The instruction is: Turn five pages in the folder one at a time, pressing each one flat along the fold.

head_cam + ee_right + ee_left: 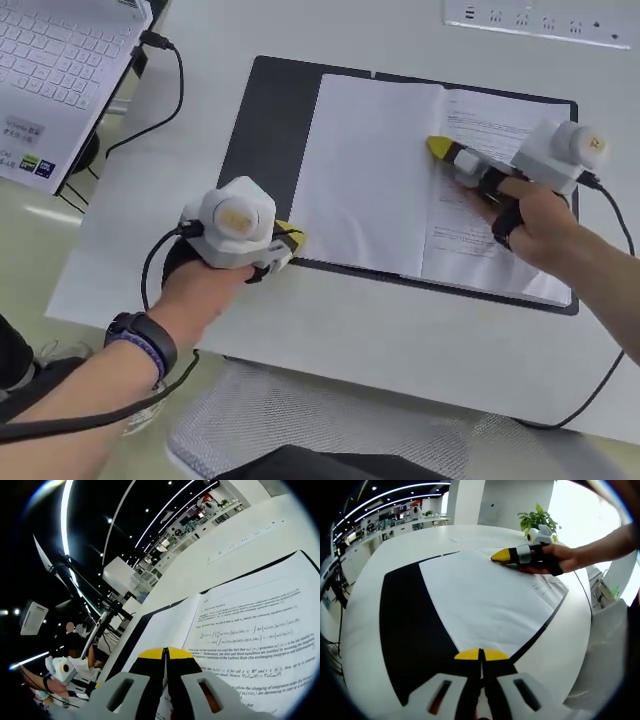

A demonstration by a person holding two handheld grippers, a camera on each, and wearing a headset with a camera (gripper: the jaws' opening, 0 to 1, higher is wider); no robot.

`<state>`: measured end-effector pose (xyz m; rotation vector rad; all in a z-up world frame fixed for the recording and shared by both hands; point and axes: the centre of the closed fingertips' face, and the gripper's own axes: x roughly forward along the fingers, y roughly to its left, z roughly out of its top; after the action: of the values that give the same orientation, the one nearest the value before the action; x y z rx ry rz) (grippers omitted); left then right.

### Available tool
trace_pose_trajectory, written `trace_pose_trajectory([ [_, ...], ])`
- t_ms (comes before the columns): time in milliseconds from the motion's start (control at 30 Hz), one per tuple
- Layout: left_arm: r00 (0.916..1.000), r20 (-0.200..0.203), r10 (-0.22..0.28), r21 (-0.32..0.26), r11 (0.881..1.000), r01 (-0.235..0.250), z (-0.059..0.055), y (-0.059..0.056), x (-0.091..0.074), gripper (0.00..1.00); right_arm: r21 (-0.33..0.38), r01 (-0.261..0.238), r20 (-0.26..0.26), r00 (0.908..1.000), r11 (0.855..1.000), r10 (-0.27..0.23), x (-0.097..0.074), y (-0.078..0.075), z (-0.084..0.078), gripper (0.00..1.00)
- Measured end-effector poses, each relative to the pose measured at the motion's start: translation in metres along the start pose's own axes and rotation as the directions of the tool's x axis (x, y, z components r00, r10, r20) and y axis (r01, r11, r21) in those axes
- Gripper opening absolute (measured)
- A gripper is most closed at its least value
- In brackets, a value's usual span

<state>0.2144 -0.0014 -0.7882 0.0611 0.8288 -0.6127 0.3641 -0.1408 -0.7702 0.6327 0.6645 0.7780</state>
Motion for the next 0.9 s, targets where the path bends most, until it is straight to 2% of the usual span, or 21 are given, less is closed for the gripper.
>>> trace_pose_trajectory([
  [233,1.0000,0.005,0.002,-0.006,1.000,-0.002,0.000,0.001,0.001,0.00,-0.004,-0.029,-0.035,0.9990,1.000,0.029,-0.015,0.019,-0.019,0.00],
  [667,1.0000,0.009,0.003,-0.028,1.000,-0.003,-0.001,0.003,0.003,0.00,0.009,-0.063,-0.073,0.9953,0.998,0.064,-0.037,0.038,-0.044,0.00],
  [900,0.9999,0.012,-0.003,-0.032,0.999,0.003,-0.002,0.003,0.003,0.00,0.025,-0.071,-0.076,0.9945,0.997,0.073,-0.045,0.047,-0.058,0.00],
])
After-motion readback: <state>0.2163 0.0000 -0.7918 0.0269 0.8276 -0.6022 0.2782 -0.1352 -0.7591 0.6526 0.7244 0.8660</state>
